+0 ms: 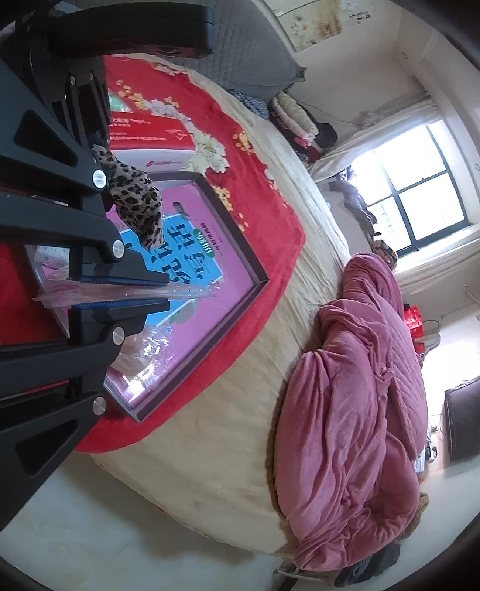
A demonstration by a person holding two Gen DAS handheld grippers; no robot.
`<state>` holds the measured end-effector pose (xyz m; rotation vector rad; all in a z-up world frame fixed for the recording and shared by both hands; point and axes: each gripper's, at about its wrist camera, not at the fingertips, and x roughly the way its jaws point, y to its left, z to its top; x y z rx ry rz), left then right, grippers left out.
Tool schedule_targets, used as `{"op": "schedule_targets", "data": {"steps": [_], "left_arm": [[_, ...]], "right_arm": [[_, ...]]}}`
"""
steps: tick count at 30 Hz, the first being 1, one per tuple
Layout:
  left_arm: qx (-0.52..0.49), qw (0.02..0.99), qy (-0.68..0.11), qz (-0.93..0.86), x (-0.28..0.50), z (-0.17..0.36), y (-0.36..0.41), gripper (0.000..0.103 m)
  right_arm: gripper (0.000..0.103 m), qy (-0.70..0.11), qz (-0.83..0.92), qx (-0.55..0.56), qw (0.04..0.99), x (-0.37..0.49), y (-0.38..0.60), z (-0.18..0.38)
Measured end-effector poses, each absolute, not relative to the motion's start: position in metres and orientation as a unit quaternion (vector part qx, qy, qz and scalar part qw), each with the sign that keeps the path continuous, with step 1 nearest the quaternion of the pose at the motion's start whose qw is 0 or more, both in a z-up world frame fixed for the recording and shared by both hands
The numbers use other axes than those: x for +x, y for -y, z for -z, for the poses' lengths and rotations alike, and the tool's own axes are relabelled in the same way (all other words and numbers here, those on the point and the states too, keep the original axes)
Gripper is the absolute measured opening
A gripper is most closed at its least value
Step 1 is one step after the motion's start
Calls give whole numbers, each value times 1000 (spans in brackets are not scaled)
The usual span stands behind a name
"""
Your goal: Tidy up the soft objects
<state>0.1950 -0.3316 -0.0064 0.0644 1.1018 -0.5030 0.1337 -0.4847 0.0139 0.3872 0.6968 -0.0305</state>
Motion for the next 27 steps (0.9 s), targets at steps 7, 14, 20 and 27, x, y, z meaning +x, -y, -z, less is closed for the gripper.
{"op": "schedule_targets", "data": {"steps": [7,14,20,27], "left_arm": [[32,818,-524,236,197,15,334,19],[29,818,-525,235,197,21,333,18],[33,817,-525,238,199,22,337,19],[34,816,-525,239,199,22,341,19]], "right_arm": [[7,-357,16,173,918,140,477,-4],[7,-371,21,175,912,145,478,7],[8,-380,32,181,906,149,480,15],[8,-387,44,182,903,151,483,23]]}}
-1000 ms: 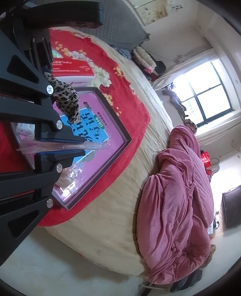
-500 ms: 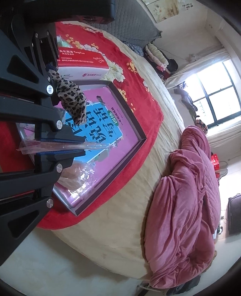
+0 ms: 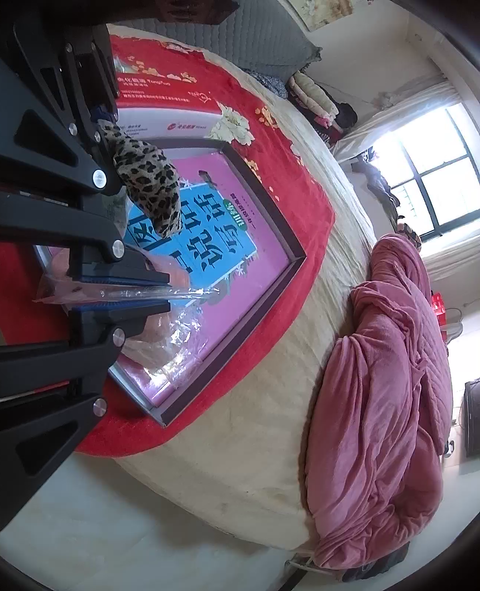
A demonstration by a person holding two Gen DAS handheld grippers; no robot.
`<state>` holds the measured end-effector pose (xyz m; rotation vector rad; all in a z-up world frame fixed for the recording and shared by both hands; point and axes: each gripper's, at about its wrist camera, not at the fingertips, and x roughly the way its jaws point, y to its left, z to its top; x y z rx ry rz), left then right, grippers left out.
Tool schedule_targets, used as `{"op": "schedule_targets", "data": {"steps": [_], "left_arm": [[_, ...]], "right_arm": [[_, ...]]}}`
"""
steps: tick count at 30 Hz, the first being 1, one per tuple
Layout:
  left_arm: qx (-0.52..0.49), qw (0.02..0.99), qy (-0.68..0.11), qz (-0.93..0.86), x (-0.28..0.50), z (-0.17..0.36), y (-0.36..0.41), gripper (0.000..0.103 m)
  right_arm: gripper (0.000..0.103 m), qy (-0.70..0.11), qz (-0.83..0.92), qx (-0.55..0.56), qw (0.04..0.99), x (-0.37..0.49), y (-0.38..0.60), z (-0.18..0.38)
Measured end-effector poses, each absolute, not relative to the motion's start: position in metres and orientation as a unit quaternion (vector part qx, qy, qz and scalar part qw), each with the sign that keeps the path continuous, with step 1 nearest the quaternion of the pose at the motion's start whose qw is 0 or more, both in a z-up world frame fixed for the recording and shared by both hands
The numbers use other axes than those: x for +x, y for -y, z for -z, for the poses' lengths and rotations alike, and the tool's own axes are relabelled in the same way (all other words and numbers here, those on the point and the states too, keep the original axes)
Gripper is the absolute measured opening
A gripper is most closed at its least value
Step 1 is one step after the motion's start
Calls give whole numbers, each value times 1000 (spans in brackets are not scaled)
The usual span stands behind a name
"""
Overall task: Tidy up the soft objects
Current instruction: 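Lower the leopard cloth into the tray and open left tool while right tool releases the pink bag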
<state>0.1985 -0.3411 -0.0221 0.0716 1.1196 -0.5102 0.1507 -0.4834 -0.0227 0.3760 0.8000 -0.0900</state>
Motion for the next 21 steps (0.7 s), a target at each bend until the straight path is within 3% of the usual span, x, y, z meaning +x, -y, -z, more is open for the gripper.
{"op": "schedule_targets", "data": {"steps": [12,17,21], "left_arm": [[32,816,-526,237,198,24,343,19],[29,818,-524,236,198,23,342,19],[29,818,-524,235,201,23,340,19]], "right_arm": [[13,-400,54,168,900,159,479,26],[39,-395,58,172,901,155,481,24],[40,-387,66,175,903,152,487,19]]}}
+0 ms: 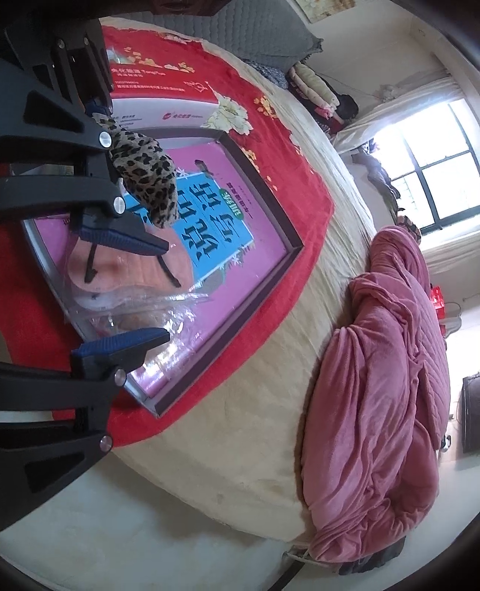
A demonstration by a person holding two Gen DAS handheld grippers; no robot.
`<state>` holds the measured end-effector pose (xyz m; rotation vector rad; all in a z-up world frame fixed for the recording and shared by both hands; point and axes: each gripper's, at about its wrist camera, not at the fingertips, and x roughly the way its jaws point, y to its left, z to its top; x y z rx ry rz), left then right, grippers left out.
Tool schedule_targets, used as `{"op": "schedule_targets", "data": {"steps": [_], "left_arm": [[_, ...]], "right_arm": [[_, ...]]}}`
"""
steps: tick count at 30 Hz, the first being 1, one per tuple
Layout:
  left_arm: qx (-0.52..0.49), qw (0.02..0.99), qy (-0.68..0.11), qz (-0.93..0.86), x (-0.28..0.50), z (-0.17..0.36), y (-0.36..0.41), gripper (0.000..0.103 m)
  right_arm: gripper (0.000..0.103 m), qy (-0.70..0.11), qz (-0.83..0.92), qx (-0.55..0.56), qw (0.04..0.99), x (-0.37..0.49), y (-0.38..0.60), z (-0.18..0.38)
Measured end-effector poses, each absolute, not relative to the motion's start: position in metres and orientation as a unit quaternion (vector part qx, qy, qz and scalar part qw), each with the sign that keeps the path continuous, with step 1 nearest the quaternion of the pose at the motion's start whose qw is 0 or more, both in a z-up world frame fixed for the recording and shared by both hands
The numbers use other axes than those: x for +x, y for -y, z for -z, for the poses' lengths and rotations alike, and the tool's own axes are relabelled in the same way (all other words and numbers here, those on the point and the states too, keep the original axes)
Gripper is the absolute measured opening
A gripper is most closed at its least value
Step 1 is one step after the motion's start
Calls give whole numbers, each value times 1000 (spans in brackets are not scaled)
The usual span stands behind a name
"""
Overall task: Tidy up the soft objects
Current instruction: 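Lower the leopard cloth into the tray and open left tool while right tool releases the pink bag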
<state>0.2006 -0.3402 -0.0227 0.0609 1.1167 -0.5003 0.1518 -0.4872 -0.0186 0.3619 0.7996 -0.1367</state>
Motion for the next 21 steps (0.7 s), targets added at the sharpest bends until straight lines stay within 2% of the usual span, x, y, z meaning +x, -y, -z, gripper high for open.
{"op": "schedule_targets", "data": {"steps": [7,12,15,17,21], "left_arm": [[40,817,-528,230,203,26,345,20],[46,817,-527,229,202,25,349,28],[47,820,-523,228,202,22,349,39],[48,821,-522,228,202,20,348,51],[47,822,-520,225,202,17,347,53]], "right_arm": [[41,-385,72,186,901,148,496,16],[41,-385,69,187,901,148,496,15],[43,-385,71,187,901,148,497,13],[44,-386,72,187,901,148,498,13],[45,-386,75,187,900,148,499,12]]}}
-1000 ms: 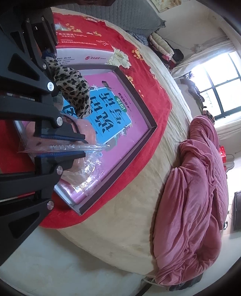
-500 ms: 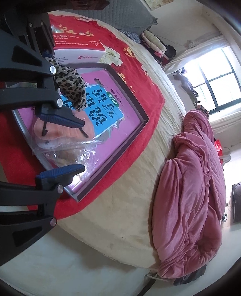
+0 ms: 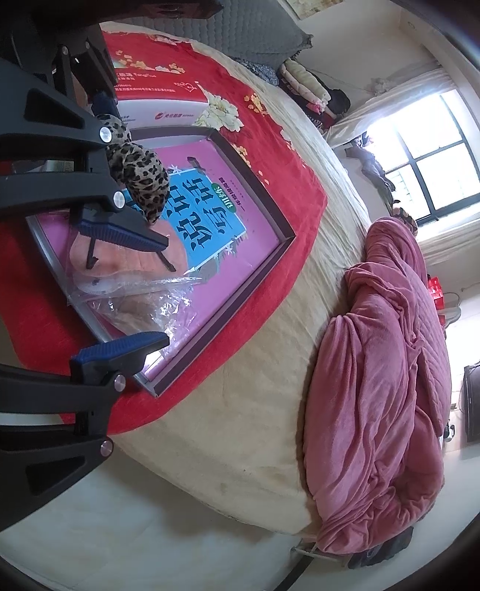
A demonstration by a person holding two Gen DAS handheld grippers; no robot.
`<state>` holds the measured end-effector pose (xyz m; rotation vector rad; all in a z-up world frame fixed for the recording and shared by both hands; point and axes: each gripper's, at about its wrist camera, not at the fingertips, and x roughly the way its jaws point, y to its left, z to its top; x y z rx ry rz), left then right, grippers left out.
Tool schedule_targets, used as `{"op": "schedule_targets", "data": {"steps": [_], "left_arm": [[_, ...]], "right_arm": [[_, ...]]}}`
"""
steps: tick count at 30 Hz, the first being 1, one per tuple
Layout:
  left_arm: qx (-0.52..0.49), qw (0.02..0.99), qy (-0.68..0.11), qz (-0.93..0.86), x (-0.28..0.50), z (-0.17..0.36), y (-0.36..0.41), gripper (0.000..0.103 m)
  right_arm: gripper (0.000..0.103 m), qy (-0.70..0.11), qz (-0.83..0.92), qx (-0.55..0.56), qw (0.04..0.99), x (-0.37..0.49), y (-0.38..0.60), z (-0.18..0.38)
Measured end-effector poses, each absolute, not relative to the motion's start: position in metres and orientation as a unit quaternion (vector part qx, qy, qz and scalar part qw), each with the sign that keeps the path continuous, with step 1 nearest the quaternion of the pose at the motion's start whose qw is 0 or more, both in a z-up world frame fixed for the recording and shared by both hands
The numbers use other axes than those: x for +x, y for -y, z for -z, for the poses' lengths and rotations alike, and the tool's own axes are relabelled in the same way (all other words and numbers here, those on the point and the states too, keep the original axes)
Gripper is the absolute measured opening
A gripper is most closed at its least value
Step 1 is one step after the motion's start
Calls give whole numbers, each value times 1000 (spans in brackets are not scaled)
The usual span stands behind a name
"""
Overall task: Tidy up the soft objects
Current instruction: 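Lower the leopard cloth into the tray and open left tool while right tool releases the pink bag, then move both tools back from the tray toward the items on the blanket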
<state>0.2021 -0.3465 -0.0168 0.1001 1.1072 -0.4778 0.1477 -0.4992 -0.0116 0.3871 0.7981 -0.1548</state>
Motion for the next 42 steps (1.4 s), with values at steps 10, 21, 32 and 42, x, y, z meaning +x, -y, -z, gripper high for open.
{"op": "schedule_targets", "data": {"steps": [10,21,32,42], "left_arm": [[42,829,-509,226,196,-1,336,63],[25,844,-487,222,183,-29,315,74],[10,859,-469,205,165,-50,289,75],[-9,869,-456,192,147,-66,259,76]], "right_arm": [[52,-380,82,185,903,142,501,2],[60,-368,76,162,913,133,487,-20],[68,-357,71,137,921,123,471,-40],[71,-349,61,122,927,114,454,-58]]}}
